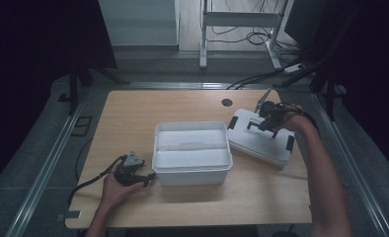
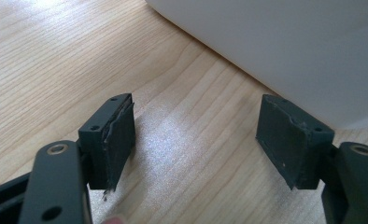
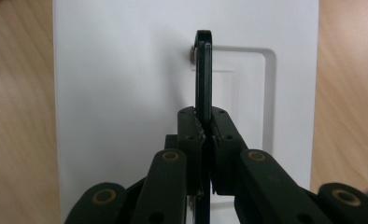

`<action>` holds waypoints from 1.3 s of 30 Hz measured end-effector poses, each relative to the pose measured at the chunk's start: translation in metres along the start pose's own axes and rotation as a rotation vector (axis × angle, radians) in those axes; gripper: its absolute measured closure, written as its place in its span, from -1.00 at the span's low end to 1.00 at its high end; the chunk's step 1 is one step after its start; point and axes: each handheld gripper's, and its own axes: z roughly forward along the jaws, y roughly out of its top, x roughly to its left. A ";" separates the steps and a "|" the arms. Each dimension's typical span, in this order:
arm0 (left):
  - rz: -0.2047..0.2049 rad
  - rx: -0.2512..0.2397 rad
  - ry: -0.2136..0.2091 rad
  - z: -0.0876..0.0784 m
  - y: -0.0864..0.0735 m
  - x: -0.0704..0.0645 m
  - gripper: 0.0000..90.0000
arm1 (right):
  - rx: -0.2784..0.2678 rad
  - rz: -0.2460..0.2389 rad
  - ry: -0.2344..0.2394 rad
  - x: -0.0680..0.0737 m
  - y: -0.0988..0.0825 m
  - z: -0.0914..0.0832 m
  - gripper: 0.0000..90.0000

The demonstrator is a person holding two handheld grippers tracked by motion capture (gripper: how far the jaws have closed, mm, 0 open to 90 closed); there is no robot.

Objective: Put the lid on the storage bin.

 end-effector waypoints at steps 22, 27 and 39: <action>0.005 0.000 -0.004 0.000 0.000 0.000 -0.37 | -0.179 -0.158 -0.097 0.053 0.037 -0.144 0.87; 0.003 -0.002 -0.012 0.001 0.002 0.002 -0.38 | -0.197 -0.197 -0.065 0.070 0.059 -0.141 0.87; -0.001 -0.007 -0.027 0.005 0.005 0.007 -0.37 | -0.206 -0.316 0.021 0.108 0.113 -0.109 0.87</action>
